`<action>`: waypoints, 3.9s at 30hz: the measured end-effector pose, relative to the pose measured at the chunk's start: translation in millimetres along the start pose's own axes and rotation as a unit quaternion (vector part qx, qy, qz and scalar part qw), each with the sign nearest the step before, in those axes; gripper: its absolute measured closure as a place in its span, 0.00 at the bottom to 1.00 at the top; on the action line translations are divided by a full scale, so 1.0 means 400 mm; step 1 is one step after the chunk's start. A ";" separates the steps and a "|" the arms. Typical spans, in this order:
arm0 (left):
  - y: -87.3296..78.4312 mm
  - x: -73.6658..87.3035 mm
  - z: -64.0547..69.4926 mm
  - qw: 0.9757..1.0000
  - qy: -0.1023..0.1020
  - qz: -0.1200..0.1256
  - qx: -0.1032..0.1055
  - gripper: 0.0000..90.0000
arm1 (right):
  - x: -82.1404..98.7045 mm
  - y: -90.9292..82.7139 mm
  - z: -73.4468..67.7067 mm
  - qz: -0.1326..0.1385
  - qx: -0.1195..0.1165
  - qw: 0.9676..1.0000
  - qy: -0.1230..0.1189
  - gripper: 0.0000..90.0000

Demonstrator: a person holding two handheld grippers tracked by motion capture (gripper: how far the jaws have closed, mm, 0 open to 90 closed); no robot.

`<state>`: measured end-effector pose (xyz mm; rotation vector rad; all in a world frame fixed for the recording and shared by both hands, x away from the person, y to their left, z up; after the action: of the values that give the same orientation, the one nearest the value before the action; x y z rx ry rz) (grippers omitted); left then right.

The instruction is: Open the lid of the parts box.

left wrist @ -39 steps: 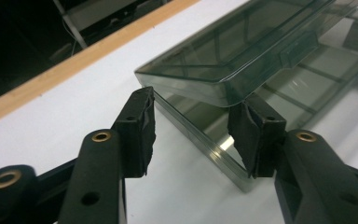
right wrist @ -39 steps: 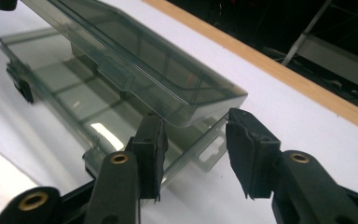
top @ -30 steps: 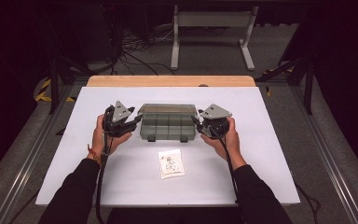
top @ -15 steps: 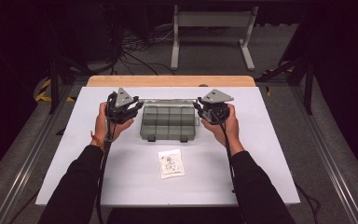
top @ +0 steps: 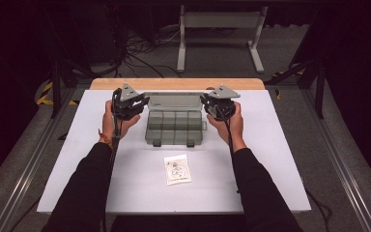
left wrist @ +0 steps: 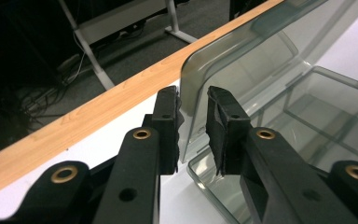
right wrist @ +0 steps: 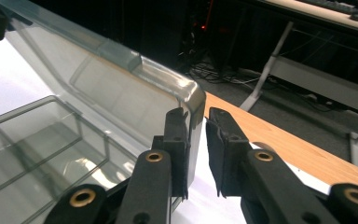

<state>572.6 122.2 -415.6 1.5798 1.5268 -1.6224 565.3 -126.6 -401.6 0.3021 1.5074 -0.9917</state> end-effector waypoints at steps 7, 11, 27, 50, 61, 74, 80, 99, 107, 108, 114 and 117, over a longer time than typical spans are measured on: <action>0.041 0.016 0.001 1.000 -0.022 -0.012 -0.006 0.84 | 0.018 0.033 0.026 0.016 0.007 0.999 0.032 0.90; 0.059 0.026 0.001 0.999 -0.025 -0.020 -0.010 0.85 | 0.022 0.047 0.031 0.021 0.007 0.999 0.041 0.91; 0.117 0.074 0.008 0.996 -0.069 -0.046 -0.018 0.87 | 0.086 0.104 0.046 0.000 0.022 0.997 0.069 0.94; 0.154 0.124 0.020 0.995 -0.063 -0.078 -0.026 0.86 | 0.136 0.143 0.046 -0.025 0.037 0.995 0.088 0.93; 0.156 0.125 0.021 0.995 -0.064 -0.077 -0.028 0.85 | 0.152 0.152 0.044 -0.039 0.038 0.994 0.092 0.92; 0.160 0.126 0.020 0.995 -0.059 -0.076 -0.035 0.83 | 0.160 0.161 0.045 -0.046 0.038 0.993 0.097 0.90; 0.161 0.125 0.021 0.995 -0.056 -0.076 -0.034 0.83 | 0.161 0.162 0.047 -0.050 0.044 0.993 0.094 0.89; 0.136 0.112 0.010 0.996 -0.028 -0.083 -0.027 0.82 | 0.147 0.143 0.040 -0.059 0.035 0.993 0.091 0.89; 0.086 0.092 0.018 0.998 -0.006 -0.067 -0.011 0.80 | 0.119 0.110 0.016 -0.051 0.019 0.996 0.074 0.88; 0.078 0.089 0.017 0.998 -0.001 -0.063 -0.011 0.80 | 0.117 0.105 0.013 -0.051 0.018 0.996 0.071 0.88; 0.035 0.074 0.017 0.999 0.006 -0.044 0.002 0.78 | 0.104 0.077 -0.004 -0.045 0.006 0.997 0.060 0.87; 0.013 0.069 0.016 0.999 0.013 -0.035 0.006 0.78 | 0.098 0.064 -0.013 -0.043 0.001 0.998 0.050 0.87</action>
<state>566.9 125.7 -443.5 1.5757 1.6064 -1.6573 570.7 -121.3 -448.0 0.2940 1.6222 -1.0582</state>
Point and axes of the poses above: each handheld gripper's, and its own axes: y roughly forward along the jaws, x roughly out of its underside, z roughly to its right, the point moved 8 cm from there along y, roughly forward along the jaws, and after that the axes turned 13 degrees about -x, right-handed, at the moved point
